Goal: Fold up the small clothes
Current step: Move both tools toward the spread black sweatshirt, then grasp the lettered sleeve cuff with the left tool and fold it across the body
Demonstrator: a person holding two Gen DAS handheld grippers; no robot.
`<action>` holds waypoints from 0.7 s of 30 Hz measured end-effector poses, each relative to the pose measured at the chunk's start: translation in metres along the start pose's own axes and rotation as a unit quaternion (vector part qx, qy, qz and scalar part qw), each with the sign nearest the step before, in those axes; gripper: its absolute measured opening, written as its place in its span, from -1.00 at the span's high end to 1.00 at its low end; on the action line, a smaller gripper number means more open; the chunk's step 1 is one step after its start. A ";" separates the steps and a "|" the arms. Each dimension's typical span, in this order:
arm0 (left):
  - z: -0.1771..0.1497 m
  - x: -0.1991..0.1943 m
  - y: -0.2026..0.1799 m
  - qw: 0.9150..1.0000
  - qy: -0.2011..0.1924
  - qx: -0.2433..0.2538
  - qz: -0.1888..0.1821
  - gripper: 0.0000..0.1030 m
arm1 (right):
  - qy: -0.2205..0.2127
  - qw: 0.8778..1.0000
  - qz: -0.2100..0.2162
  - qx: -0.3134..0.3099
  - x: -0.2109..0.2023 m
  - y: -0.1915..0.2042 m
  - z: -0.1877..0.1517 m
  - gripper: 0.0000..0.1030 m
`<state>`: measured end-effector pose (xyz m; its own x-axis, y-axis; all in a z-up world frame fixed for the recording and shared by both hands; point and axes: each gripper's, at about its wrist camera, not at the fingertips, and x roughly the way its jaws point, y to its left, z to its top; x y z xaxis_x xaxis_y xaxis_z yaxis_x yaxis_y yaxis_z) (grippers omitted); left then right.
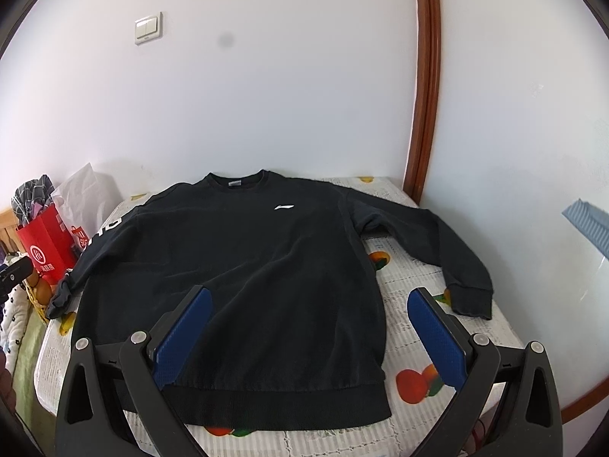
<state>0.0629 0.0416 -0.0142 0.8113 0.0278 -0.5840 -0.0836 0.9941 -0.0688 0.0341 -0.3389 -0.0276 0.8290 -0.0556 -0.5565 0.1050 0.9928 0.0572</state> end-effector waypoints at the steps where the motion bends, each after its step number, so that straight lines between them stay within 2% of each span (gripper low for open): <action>1: 0.000 0.007 0.003 1.000 0.008 0.001 0.005 -1.00 | 0.004 1.000 0.001 0.000 0.005 0.000 0.001 -0.97; 4: 0.001 0.027 0.012 1.000 0.024 -0.006 0.014 -0.99 | 0.007 1.000 -0.004 -0.007 0.021 0.002 0.004 -0.97; 9: -0.003 0.065 0.029 0.998 0.050 -0.004 0.027 -0.98 | 0.018 1.000 0.012 -0.016 0.050 0.007 0.009 -0.97; 12: -0.010 0.089 0.041 0.996 0.064 -0.005 0.058 -0.98 | 0.027 0.999 0.014 -0.027 0.072 0.013 0.010 -0.97; 18: -0.021 0.127 0.079 0.989 0.101 -0.020 0.105 -0.95 | 0.072 0.996 0.025 -0.050 0.128 0.027 0.000 -0.95; 21: -0.025 0.146 0.100 0.985 0.115 -0.027 0.130 -0.88 | 0.085 0.995 0.028 -0.053 0.147 0.033 -0.008 -0.91</action>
<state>0.1580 0.1428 -0.1265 0.6073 0.2498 -0.7542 -0.3061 0.9496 0.0681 0.1553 -0.3135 -0.1145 0.7264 0.0099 -0.6872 -0.0050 0.9999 0.0092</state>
